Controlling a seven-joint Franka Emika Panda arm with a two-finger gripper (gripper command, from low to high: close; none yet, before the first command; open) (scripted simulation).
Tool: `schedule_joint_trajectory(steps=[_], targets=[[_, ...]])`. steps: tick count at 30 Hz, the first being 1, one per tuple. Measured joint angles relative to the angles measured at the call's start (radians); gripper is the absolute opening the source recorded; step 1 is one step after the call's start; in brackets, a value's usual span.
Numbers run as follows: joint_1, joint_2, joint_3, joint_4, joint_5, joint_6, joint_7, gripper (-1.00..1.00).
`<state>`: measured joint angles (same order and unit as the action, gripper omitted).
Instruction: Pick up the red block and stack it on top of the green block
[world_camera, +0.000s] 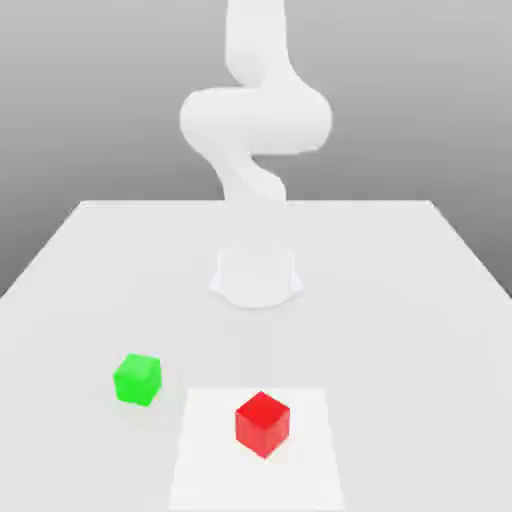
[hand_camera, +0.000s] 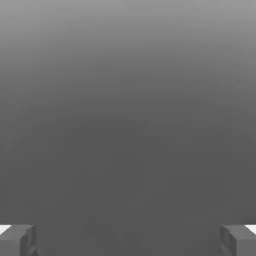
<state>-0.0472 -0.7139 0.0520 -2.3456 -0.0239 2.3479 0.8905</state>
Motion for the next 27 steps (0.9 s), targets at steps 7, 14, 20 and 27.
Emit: schedule_joint_trajectory(steps=[7, 14, 20, 27], targets=[[-0.128, 0.275, 0.130, -0.137, -0.075, 0.147, 0.281, 0.00], [-0.194, 0.534, 0.184, -0.270, -0.117, 0.289, 0.528, 0.00], [-0.190, 0.730, 0.197, -0.380, -0.027, 0.415, 0.644, 0.00], [-0.161, 0.896, 0.148, -0.369, -0.106, 0.550, 0.727, 0.00]])
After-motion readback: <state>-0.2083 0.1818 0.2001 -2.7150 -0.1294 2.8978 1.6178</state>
